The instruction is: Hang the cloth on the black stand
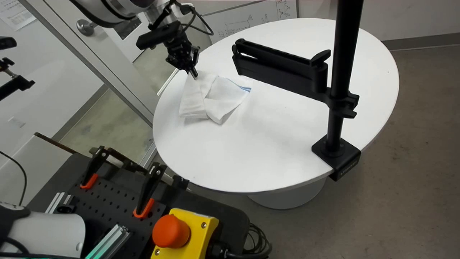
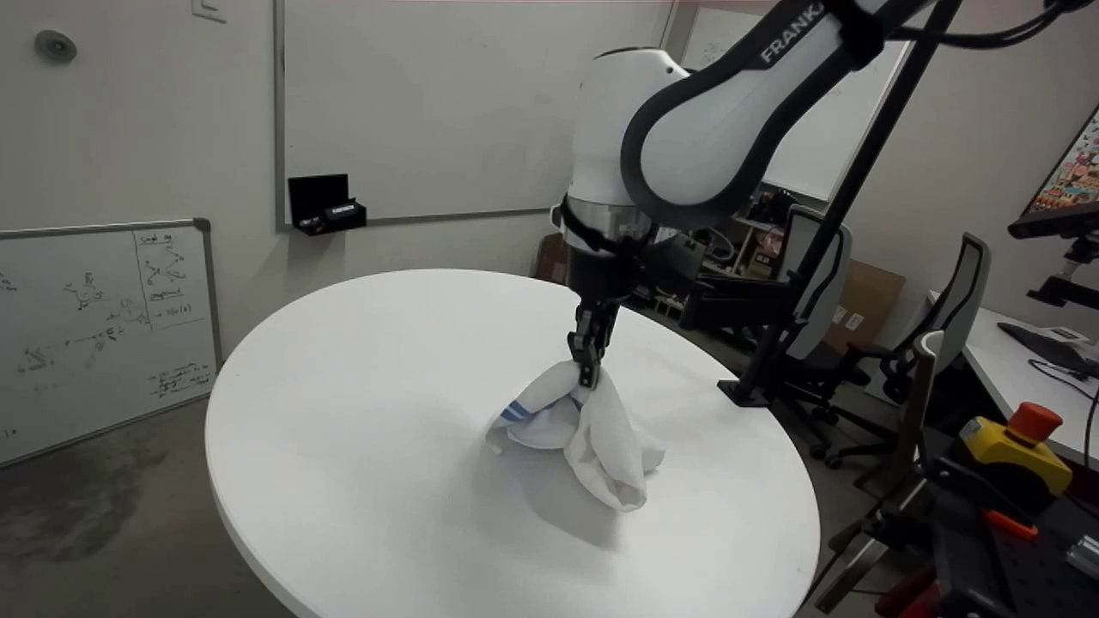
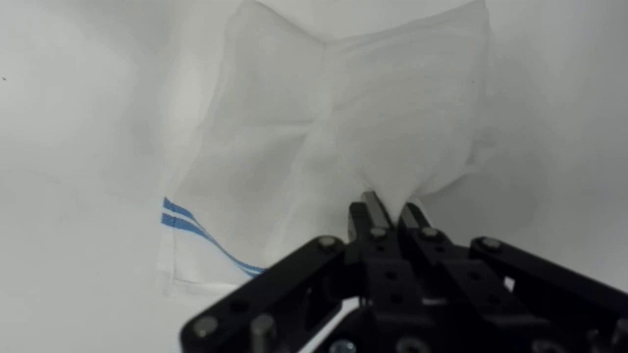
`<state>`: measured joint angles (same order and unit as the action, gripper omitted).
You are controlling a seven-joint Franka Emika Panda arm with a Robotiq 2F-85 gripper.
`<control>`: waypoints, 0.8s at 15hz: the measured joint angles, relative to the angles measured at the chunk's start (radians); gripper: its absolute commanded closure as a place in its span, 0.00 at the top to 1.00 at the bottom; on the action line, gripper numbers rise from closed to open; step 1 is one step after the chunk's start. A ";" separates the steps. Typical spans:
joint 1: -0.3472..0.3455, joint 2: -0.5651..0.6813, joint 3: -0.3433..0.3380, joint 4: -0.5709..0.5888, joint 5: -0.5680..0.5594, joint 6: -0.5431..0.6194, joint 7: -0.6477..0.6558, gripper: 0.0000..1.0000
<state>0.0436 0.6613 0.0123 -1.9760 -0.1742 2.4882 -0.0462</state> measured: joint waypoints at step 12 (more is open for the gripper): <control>-0.002 -0.499 0.008 -0.421 0.071 -0.004 0.054 0.01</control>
<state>0.0414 0.1622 0.0203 -2.3966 -0.1034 2.4838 0.0073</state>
